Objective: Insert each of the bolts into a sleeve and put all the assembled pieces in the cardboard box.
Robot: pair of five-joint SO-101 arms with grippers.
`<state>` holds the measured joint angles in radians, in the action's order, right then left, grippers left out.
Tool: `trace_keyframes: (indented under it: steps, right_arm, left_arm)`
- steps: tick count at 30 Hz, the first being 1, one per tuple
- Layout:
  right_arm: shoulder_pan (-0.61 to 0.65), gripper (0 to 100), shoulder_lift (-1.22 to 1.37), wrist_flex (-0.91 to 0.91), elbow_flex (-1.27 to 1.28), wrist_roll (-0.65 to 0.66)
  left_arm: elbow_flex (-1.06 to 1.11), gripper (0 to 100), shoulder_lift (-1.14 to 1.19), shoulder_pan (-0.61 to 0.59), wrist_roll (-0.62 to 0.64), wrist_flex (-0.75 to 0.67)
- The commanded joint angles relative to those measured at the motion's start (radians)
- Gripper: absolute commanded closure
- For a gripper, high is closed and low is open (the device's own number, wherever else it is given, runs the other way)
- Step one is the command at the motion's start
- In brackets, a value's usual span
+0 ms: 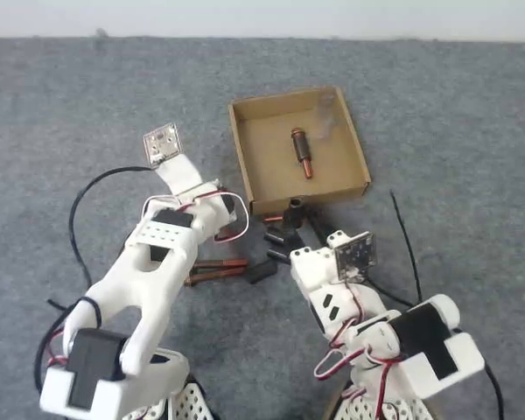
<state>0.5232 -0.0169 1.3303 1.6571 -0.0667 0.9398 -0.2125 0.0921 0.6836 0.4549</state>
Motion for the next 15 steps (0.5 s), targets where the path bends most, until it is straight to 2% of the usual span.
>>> trace_keyframes:
  steps: [1,9,15]
  right_arm:
    - [0.01,97.1,-0.005,0.01,0.011,0.008]
    - [0.01,97.0,-0.004,0.01,0.017,0.008]
    - [0.012,97.0,-0.004,0.01,0.014,0.008]
  left_arm:
    - [-0.073,99,-0.14,0.023,-0.012,-0.038]
    - [-0.007,99,-0.425,0.181,-0.284,-0.043]
    - [-0.005,99,-0.539,0.276,-0.311,-0.086]
